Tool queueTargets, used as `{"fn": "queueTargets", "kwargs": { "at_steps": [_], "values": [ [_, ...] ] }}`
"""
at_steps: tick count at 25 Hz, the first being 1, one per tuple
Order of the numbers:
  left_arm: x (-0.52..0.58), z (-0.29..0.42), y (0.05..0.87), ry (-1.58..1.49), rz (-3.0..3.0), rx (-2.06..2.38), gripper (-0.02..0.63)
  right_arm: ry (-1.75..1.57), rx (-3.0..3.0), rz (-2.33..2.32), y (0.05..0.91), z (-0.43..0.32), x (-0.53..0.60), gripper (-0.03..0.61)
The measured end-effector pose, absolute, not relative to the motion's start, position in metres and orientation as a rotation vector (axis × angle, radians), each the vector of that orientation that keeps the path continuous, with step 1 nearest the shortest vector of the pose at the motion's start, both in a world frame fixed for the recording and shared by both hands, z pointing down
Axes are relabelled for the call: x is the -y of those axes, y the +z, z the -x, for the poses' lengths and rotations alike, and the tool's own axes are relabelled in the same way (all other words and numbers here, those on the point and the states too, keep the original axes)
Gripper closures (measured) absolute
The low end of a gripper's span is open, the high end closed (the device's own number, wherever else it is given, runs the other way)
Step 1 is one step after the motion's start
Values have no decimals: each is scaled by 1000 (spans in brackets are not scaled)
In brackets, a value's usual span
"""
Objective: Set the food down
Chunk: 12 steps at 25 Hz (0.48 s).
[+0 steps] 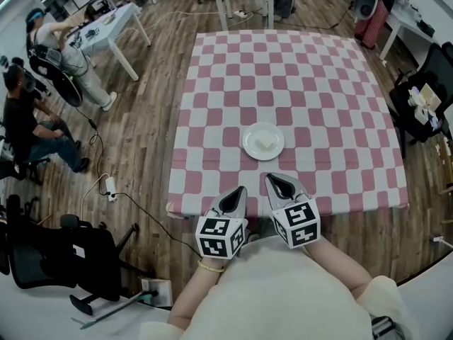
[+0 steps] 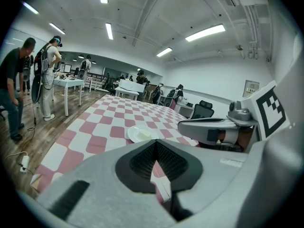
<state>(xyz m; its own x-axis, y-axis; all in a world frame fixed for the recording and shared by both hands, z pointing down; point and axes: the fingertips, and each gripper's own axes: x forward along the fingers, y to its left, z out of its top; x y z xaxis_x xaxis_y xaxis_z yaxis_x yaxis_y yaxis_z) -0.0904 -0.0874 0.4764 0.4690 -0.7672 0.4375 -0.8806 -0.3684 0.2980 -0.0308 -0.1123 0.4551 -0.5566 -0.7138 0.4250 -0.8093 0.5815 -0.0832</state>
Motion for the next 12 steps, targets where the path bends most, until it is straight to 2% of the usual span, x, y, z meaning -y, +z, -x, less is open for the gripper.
{"fn": "queueTargets", "kwargs": {
  "at_steps": [12],
  "values": [
    [88, 89, 476, 298, -2234, 1360, 614, 417, 2477, -1229, 459, 31, 110, 574]
  ]
}}
